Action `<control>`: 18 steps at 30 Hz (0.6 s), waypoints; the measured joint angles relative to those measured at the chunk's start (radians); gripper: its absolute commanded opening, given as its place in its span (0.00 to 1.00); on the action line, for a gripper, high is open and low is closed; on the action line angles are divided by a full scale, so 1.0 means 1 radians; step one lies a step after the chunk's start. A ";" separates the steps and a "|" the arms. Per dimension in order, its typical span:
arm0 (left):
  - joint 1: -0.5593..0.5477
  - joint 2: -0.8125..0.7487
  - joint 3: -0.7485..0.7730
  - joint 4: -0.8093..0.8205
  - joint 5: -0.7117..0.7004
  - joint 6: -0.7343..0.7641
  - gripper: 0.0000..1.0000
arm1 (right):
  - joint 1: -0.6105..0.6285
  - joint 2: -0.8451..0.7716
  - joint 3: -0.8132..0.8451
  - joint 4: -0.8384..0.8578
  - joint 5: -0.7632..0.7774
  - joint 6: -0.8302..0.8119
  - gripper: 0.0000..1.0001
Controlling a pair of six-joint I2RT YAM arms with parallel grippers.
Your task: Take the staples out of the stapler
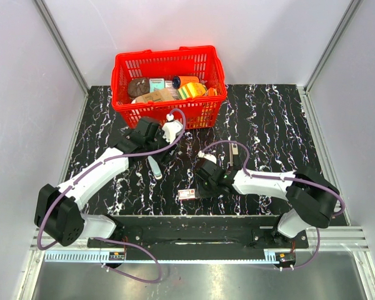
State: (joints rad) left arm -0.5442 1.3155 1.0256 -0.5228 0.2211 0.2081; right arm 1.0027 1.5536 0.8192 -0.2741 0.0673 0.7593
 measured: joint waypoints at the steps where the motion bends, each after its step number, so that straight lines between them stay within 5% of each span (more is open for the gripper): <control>1: 0.000 0.000 0.000 0.000 0.000 0.000 0.53 | 0.000 0.000 0.004 -0.005 0.000 0.000 0.34; 11: 0.000 0.000 0.000 0.000 0.000 0.000 0.53 | 0.000 -0.066 0.042 -0.045 0.004 -0.013 0.27; 18: 0.000 0.058 0.001 0.028 -0.019 0.002 0.53 | -0.001 -0.175 0.108 -0.100 0.071 -0.049 0.35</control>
State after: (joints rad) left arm -0.5442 1.3731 1.0267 -0.4946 0.2016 0.2100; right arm 1.0016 1.3781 0.9268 -0.3737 0.1379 0.7101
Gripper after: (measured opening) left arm 0.526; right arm 0.301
